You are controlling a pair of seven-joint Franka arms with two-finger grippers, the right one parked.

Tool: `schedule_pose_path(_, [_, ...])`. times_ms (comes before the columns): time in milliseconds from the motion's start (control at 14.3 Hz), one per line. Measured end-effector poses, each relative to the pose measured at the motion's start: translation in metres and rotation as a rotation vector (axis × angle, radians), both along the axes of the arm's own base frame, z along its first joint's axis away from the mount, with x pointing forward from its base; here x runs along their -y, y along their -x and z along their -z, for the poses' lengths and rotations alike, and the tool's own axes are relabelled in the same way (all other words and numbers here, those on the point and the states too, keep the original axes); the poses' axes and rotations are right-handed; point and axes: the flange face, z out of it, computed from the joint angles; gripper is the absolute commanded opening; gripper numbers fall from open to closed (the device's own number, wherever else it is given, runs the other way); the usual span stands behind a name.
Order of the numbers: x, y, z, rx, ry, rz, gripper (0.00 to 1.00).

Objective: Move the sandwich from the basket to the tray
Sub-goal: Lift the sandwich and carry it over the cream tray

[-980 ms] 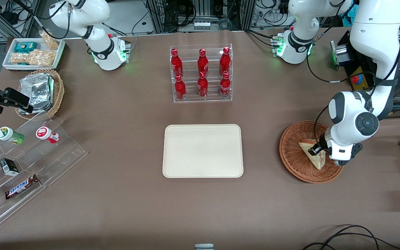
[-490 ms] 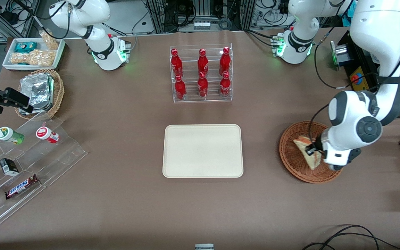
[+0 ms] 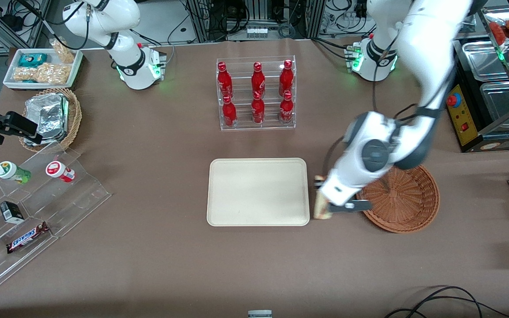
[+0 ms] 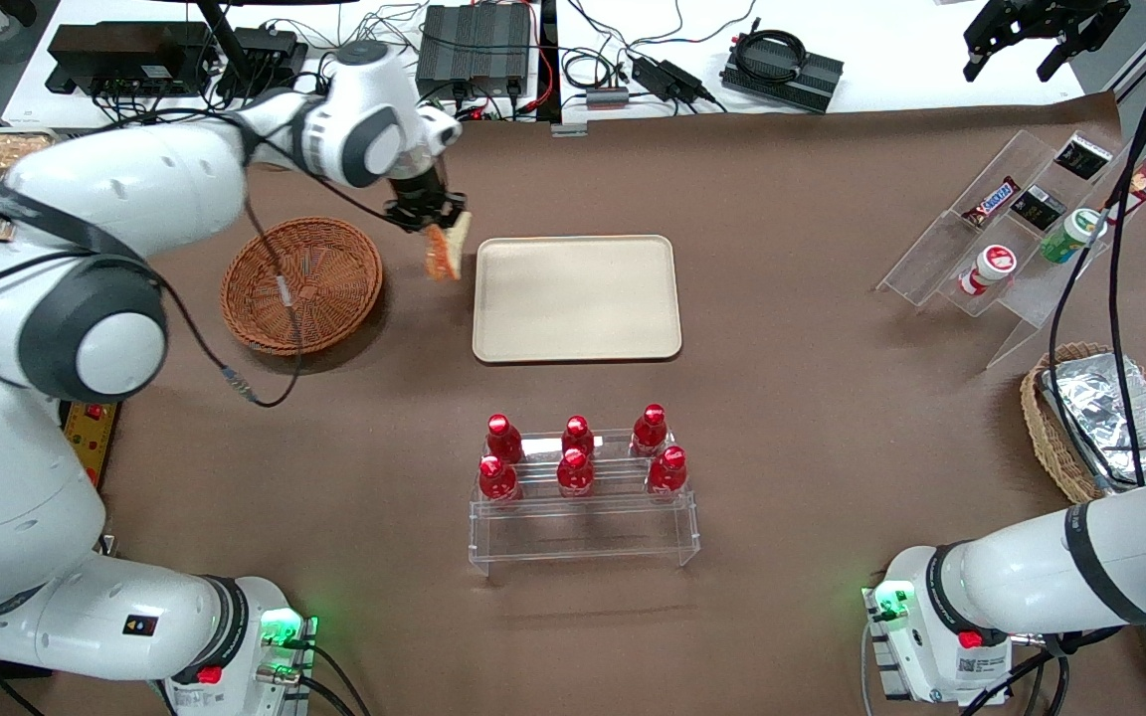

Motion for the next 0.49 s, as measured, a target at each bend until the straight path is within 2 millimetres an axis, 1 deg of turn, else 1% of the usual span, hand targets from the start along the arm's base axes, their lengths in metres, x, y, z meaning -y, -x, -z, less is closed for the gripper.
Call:
schedule_pose_path(140, [0.058, 0.011, 0.015, 0.036, -0.043, -0.008, 0.04])
schedule_pose_path(280, [0.106, 0.026, 0.034, 0.077, -0.084, -0.033, 0.04])
schedule_pose_path(420, [0.141, 0.036, 0.049, 0.097, -0.087, -0.056, 0.05])
schedule_pose_path(490, [0.153, 0.039, 0.056, 0.097, -0.084, -0.068, 0.05])
